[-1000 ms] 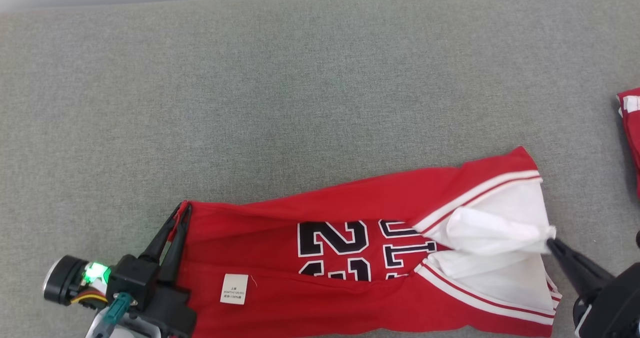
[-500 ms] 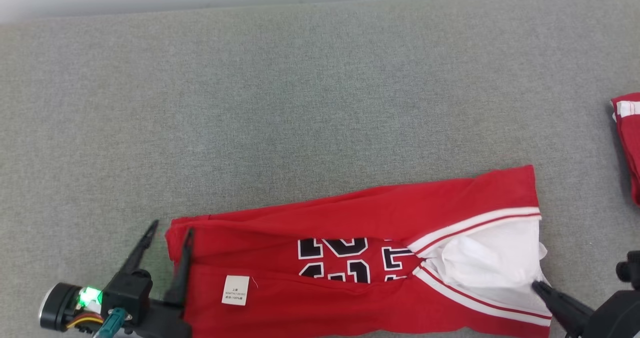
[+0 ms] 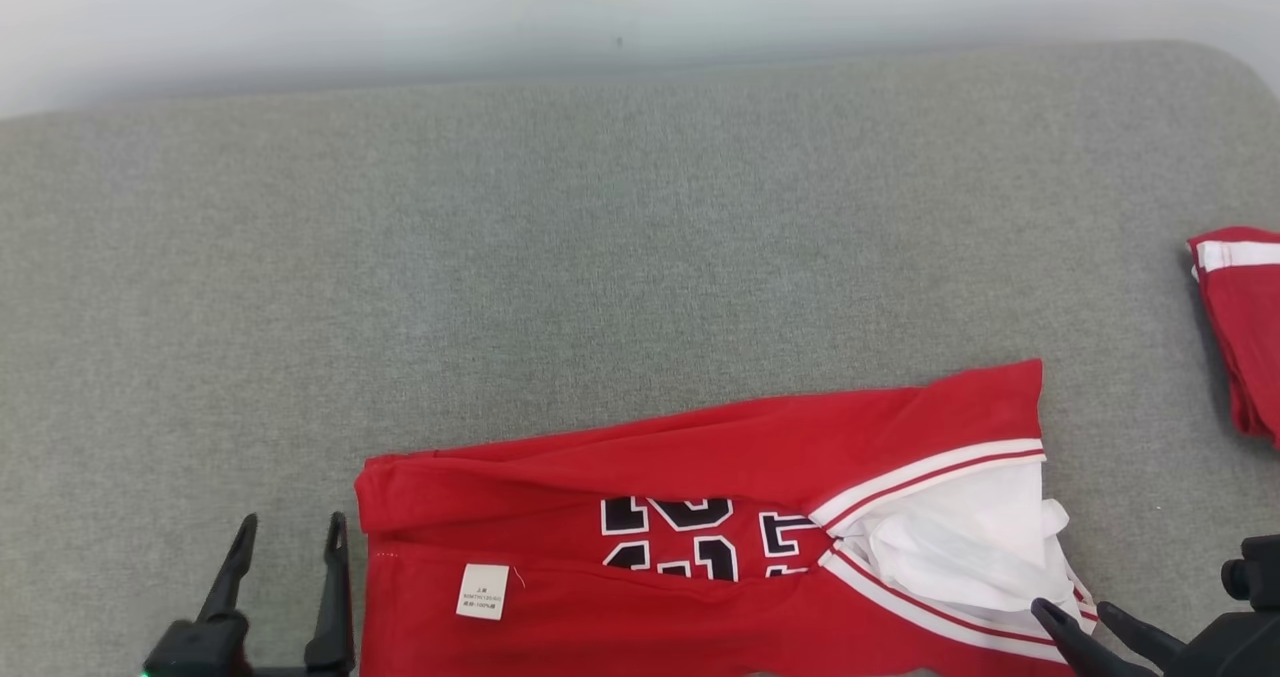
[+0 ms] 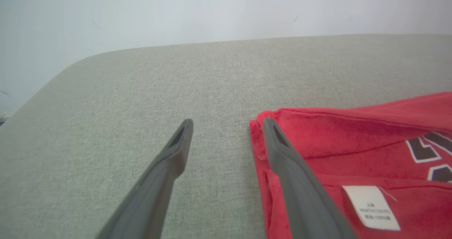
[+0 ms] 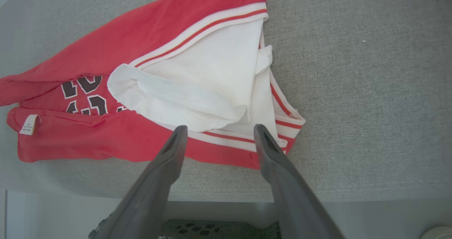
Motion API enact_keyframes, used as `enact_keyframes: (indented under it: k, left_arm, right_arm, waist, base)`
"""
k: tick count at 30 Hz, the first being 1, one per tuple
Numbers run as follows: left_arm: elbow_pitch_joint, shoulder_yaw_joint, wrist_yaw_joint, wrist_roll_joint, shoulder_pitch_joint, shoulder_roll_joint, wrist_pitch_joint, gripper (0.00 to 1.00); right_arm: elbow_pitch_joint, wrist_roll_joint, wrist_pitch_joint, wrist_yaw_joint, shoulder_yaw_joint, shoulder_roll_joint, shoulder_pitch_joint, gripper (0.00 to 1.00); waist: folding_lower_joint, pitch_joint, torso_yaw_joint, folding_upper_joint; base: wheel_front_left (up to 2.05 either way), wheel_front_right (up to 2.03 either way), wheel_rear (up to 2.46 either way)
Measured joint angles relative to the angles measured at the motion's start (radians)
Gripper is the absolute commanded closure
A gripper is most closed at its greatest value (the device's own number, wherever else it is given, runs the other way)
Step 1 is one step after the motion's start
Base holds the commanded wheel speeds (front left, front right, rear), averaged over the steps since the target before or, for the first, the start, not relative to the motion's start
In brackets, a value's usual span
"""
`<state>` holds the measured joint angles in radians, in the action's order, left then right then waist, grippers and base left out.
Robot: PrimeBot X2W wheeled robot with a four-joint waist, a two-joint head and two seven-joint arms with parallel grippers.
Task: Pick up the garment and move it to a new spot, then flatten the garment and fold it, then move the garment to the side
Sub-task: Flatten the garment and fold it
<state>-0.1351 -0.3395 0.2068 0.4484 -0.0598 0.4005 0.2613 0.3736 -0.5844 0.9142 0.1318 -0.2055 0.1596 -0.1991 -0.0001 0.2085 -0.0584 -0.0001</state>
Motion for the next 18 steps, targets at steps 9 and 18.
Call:
enact_keyframes:
  k: [9, 18]
  left_arm:
    - [0.114, 0.138, -0.014, 0.002, 0.094, -0.077, 0.000, 0.00]
    - [0.241, 0.298, -0.126, -0.034, 0.153, -0.230, 0.000, 0.00]
  right_arm:
    - [-0.015, 0.016, -0.114, 0.000, 0.001, 0.000, 0.012, 0.00]
    - [-0.119, 0.076, -0.256, 0.000, -0.041, -0.043, 0.067, 0.00]
  waist:
    - [0.0000, -0.048, 0.005, 0.0000]
    - [0.0001, -0.092, 0.013, 0.0000]
  base:
    - [0.00, 0.00, 0.00]
    - [0.00, 0.00, 0.00]
